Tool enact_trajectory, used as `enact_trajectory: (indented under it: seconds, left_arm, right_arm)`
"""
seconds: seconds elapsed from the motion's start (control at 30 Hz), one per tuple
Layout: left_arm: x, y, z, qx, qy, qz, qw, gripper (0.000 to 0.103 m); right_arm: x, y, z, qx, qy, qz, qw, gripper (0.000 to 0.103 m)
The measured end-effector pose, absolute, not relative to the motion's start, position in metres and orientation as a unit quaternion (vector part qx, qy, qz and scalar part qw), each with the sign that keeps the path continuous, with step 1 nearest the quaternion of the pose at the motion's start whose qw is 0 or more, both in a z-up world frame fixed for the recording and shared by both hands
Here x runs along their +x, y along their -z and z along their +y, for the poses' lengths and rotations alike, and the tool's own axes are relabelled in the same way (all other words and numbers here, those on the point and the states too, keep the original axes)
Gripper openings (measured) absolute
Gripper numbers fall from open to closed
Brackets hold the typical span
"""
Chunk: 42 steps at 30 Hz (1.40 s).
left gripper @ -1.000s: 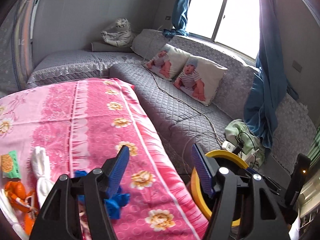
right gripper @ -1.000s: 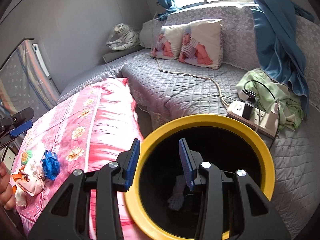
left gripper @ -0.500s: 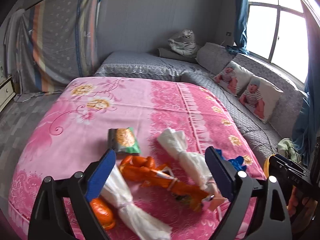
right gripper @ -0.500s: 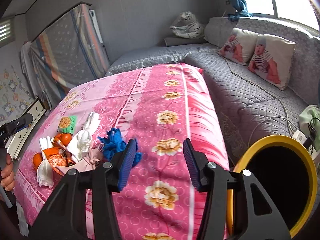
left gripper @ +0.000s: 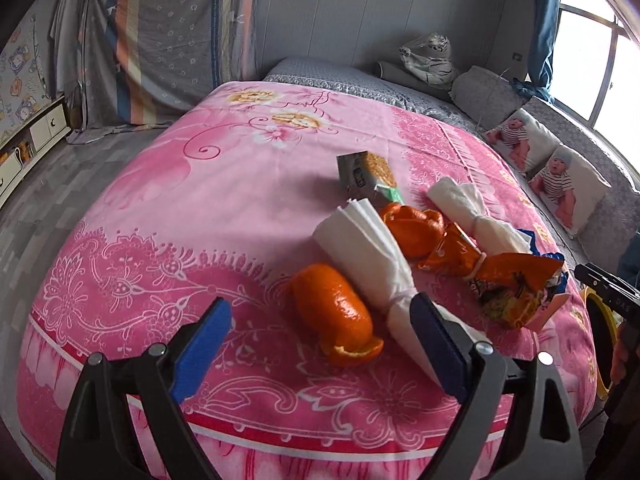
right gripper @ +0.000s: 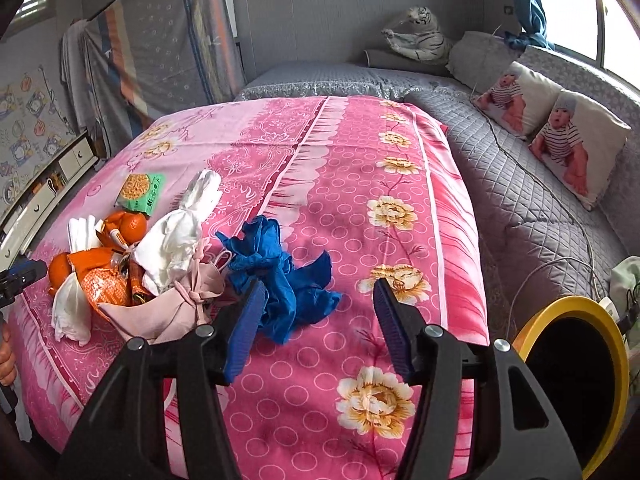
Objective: Collect trash
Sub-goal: 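Grasp the blue cloth with the right tool while the left tool reaches toward the orange peel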
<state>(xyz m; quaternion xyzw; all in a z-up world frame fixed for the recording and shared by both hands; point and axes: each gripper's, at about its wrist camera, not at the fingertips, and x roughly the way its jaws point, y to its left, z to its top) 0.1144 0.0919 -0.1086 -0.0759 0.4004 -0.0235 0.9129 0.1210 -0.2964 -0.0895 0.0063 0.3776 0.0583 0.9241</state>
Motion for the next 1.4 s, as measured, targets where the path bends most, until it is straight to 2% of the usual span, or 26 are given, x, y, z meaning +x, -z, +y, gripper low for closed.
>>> enact_trajectory:
  seconds: [0.57, 0.77, 0.97, 1.1, 1.17, 1.23, 1.37, 1.4]
  left_arm:
    - [0.132, 0.13, 0.089, -0.071, 0.037, 0.438, 0.896, 0.086]
    - [0.141, 0.138, 0.091, -0.079, 0.035, 0.453, 0.887, 0.079]
    - [0.145, 0.14, 0.091, -0.071, 0.036, 0.454, 0.888, 0.078]
    - [0.151, 0.139, 0.091, -0.074, 0.037, 0.456, 0.886, 0.069]
    - [0.155, 0.139, 0.091, -0.073, 0.04, 0.457, 0.885, 0.064]
    - [0.158, 0.14, 0.089, -0.07, 0.043, 0.459, 0.885, 0.053]
    - [0.159, 0.139, 0.086, -0.063, 0.04, 0.457, 0.886, 0.048]
    - [0.158, 0.139, 0.086, -0.065, 0.04, 0.457, 0.886, 0.046]
  right_arm:
    - [0.137, 0.106, -0.273, -0.045, -0.079, 0.401, 0.912, 0.054]
    - [0.148, 0.115, -0.268, -0.054, -0.083, 0.412, 0.906, 0.054]
    - [0.158, 0.122, -0.263, -0.057, -0.088, 0.421, 0.901, 0.054]
    - [0.164, 0.126, -0.259, -0.063, -0.091, 0.426, 0.898, 0.053]
    - [0.167, 0.128, -0.258, -0.06, -0.094, 0.428, 0.897, 0.049]
    - [0.168, 0.129, -0.256, -0.062, -0.098, 0.431, 0.895, 0.04]
    - [0.167, 0.129, -0.254, -0.06, -0.106, 0.43, 0.895, 0.021]
    - [0.167, 0.129, -0.255, -0.058, -0.107, 0.429, 0.895, 0.019]
